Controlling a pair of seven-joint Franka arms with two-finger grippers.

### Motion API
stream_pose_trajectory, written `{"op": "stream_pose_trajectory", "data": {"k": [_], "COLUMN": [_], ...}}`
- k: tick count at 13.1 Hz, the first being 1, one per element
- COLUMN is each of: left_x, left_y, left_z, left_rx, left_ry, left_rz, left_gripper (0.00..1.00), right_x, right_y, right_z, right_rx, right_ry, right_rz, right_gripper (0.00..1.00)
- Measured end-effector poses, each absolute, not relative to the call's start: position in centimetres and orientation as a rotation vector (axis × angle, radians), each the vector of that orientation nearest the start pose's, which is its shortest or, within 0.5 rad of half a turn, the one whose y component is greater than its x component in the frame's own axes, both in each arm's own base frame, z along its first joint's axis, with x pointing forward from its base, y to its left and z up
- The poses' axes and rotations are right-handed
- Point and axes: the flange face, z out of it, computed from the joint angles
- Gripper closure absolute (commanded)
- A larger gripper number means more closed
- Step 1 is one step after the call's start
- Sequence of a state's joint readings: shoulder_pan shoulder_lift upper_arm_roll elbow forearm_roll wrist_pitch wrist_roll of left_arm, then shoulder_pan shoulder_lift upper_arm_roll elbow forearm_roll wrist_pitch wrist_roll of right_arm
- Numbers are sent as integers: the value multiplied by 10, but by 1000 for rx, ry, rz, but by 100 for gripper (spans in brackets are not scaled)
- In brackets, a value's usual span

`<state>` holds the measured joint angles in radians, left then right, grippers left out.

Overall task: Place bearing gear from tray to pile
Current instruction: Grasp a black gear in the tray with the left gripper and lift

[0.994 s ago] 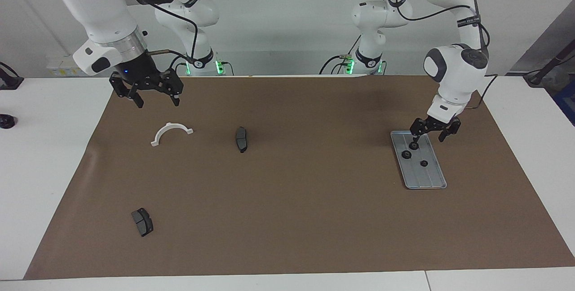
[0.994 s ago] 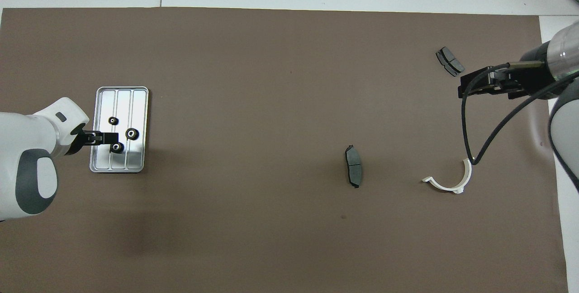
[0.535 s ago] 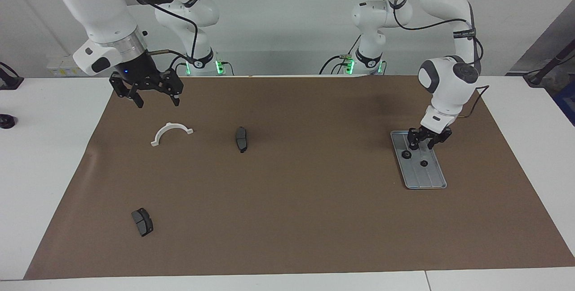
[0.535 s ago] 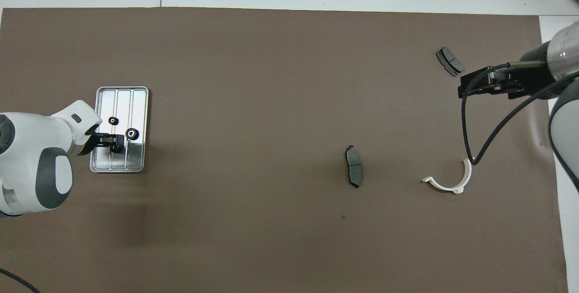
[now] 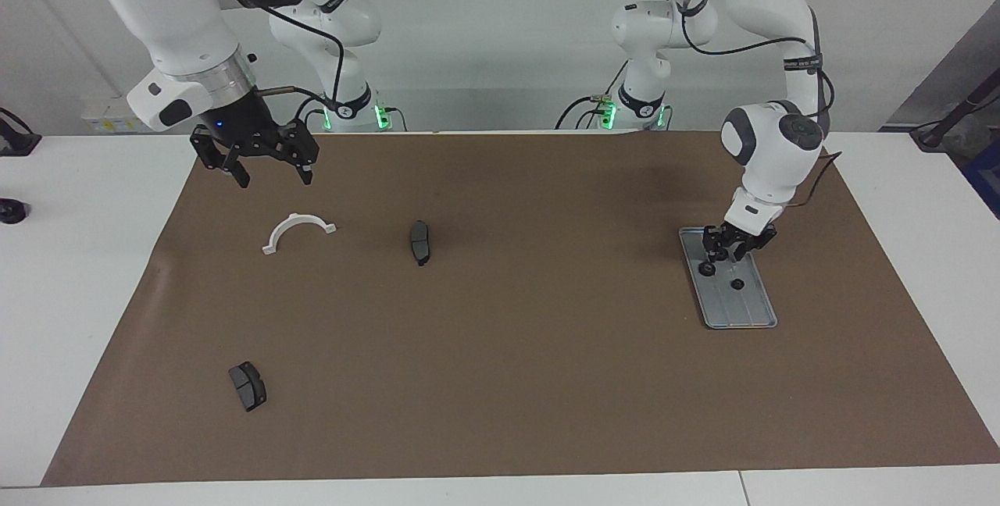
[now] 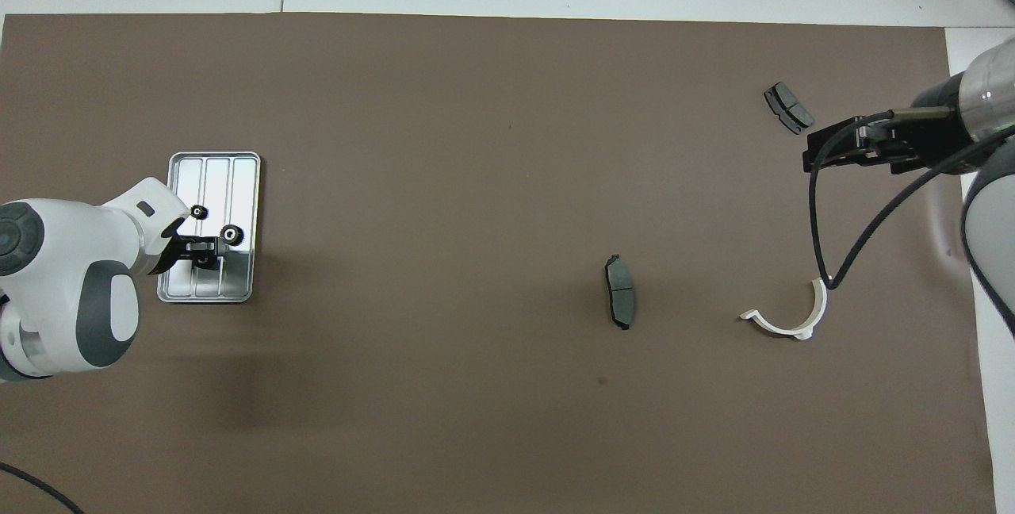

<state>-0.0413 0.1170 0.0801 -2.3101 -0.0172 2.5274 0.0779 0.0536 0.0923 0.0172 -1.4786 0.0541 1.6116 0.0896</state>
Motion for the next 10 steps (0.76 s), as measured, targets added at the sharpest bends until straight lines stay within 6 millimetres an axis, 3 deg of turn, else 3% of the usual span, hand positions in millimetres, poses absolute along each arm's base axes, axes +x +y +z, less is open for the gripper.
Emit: {"op": "stream_pose_trajectory", "data": {"k": [1, 3, 4, 8, 10], "left_x": [531, 530, 530, 531, 538], "left_y": [21, 20, 20, 20, 21], "left_z": [304, 303, 303, 304, 318], "left_rx": [-3133, -3133, -3133, -3134, -3139], "left_ry": [41, 37, 36, 35, 33], "left_rz": [-158, -157, -158, -152, -92], "left_gripper": [57, 95, 100, 100, 100], "right_x": [586, 586, 586, 586, 586], "right_y": [47, 47, 47, 47, 47], "right_z": [619, 619, 619, 619, 619], "right_rx": [-3082, -3082, -3082, -3082, -3082], "right_ry": [31, 31, 31, 31, 31], "right_rz": [-56, -56, -56, -56, -56], "right_gripper": [0, 0, 0, 0, 0]}}
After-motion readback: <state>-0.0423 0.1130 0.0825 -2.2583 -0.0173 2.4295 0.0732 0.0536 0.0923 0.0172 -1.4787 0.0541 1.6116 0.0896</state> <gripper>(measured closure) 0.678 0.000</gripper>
